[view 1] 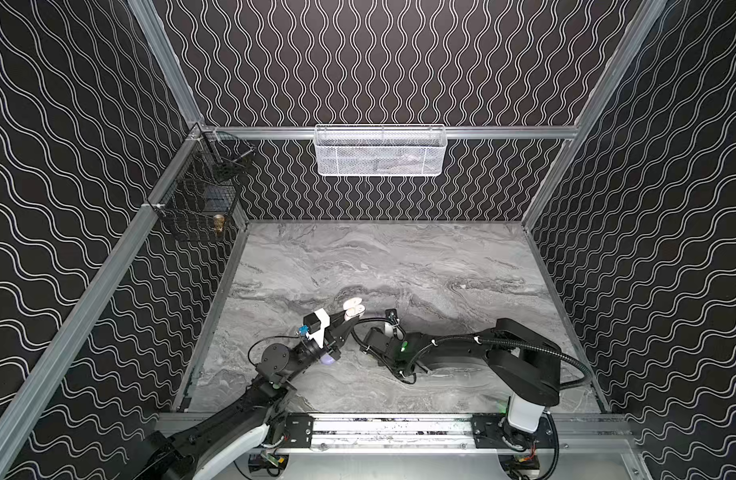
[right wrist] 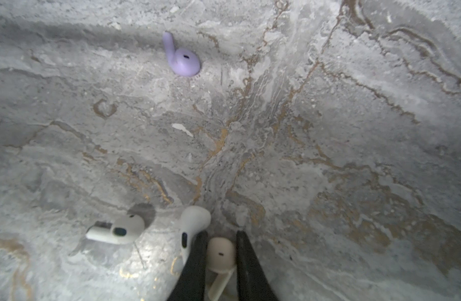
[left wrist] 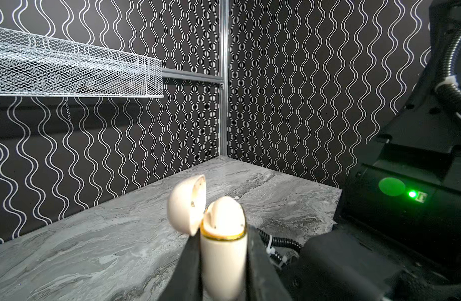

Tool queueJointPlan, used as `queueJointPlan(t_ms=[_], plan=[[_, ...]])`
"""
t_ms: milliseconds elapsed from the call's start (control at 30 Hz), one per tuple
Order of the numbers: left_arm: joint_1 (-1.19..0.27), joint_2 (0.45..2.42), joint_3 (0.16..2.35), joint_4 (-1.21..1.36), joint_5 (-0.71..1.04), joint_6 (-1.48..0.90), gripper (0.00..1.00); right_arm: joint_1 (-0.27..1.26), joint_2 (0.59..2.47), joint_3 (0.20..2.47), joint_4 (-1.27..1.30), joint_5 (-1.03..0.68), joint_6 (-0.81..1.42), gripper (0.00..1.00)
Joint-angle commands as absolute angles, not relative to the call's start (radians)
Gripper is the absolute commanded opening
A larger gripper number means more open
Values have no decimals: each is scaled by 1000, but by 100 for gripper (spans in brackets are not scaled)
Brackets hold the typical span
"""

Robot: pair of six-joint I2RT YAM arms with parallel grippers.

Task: Insert the wireless bluetooth earbuds into the charging case
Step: 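Lift the cream earbud with the right gripper toward the open case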

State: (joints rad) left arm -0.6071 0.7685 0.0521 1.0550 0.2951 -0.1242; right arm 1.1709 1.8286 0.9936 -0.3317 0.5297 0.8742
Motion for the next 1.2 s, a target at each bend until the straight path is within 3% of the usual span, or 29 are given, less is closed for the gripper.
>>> queueJointPlan(t_ms=[0,400,667,867,1167], plan=[[-607,769,60,1069,305,-111,0,1177,1828,992,-417,495,863,17],[-607,798,56,1146,366,-142,0,1190,1509,895,-329,691,762,16],[-607,855,57,1293,485,-189,0,1241,1166,810,25,875,390,16],[-607,922,65,1415,567,-233,0,1266,1037,702,455,794,31,17],[-608,1006,75,1546,652,-275,0,1298,1101,642,805,608,-220,15]])
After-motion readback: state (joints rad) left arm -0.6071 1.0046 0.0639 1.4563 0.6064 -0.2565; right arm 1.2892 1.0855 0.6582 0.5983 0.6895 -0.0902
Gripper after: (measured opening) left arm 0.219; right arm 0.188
